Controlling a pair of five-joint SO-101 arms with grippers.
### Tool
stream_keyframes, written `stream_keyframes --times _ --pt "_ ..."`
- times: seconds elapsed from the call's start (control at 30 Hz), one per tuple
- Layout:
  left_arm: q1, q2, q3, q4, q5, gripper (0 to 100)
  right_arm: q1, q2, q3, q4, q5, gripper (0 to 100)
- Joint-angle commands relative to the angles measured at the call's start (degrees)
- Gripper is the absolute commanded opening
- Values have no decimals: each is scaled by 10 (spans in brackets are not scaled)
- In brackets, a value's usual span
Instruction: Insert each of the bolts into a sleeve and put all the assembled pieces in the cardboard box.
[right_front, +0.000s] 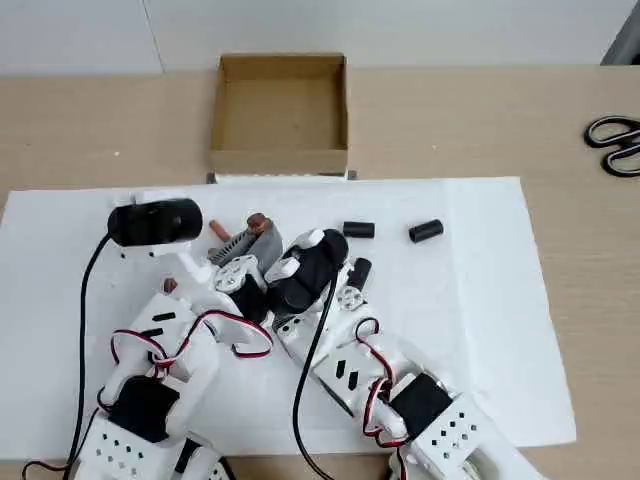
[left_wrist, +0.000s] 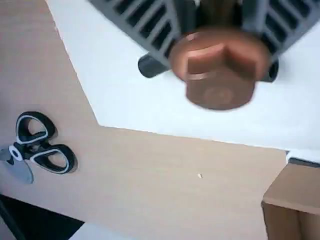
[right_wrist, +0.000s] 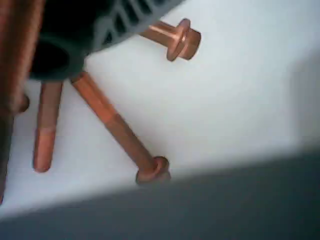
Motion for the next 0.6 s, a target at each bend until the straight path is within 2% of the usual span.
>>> stream_keyframes --times 0.0,0.17,0.57 --pt "-26 -6 -10 -9 -9 5 14 -11 -38 -19 -3 3" --pt "-74 -6 -15 -46 -9 5 13 -11 -34 -15 -4 3" --pt "-68 -2 -26 -55 -7 5 11 -11 -33 -19 -4 3"
